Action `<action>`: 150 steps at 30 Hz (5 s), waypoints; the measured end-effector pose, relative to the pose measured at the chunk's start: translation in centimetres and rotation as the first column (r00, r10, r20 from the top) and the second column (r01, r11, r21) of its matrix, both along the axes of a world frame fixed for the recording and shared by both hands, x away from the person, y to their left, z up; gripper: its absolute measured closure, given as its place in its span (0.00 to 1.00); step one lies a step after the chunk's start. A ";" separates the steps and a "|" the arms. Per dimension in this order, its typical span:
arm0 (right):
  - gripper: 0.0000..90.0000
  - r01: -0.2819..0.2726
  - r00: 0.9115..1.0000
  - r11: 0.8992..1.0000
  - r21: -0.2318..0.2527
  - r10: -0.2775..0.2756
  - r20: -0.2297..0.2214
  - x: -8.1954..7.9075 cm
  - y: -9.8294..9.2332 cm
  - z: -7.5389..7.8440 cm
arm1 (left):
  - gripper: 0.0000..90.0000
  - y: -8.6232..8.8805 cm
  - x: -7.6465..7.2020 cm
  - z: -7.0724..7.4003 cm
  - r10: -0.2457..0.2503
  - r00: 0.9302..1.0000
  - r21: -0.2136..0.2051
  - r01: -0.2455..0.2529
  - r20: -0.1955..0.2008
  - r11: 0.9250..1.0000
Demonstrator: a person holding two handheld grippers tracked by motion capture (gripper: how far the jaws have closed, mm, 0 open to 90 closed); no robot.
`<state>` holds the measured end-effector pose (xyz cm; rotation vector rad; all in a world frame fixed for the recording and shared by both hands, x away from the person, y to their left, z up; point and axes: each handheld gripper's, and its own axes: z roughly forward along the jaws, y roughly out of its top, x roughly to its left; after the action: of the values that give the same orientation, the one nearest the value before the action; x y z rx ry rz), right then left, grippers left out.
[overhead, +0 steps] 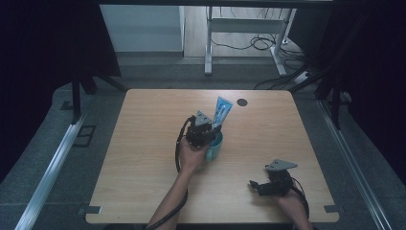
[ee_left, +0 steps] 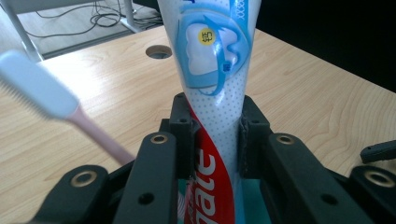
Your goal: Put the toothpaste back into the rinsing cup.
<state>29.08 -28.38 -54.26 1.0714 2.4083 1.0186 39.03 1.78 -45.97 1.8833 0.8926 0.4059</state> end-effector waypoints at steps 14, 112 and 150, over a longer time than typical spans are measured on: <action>0.08 0.001 1.000 1.000 0.000 -0.001 -0.001 0.0 0.0 0.0 | 0.79 -0.2 -0.1 -0.4 0.002 1.000 0.025 -0.002 -0.003 1.000; 0.08 0.001 1.000 1.000 -0.001 -0.001 0.002 0.0 0.0 0.0 | 0.00 4.0 -4.3 2.0 -0.026 0.999 0.159 0.034 -0.046 0.987; 0.08 0.003 1.000 1.000 0.000 -0.003 0.002 0.0 0.1 0.0 | 0.00 9.4 -8.5 -1.9 0.030 0.995 0.207 -0.010 -0.096 0.978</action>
<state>29.07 -28.33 -54.26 1.0732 2.4049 1.0188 30.50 11.21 -47.91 2.1009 0.9659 0.4348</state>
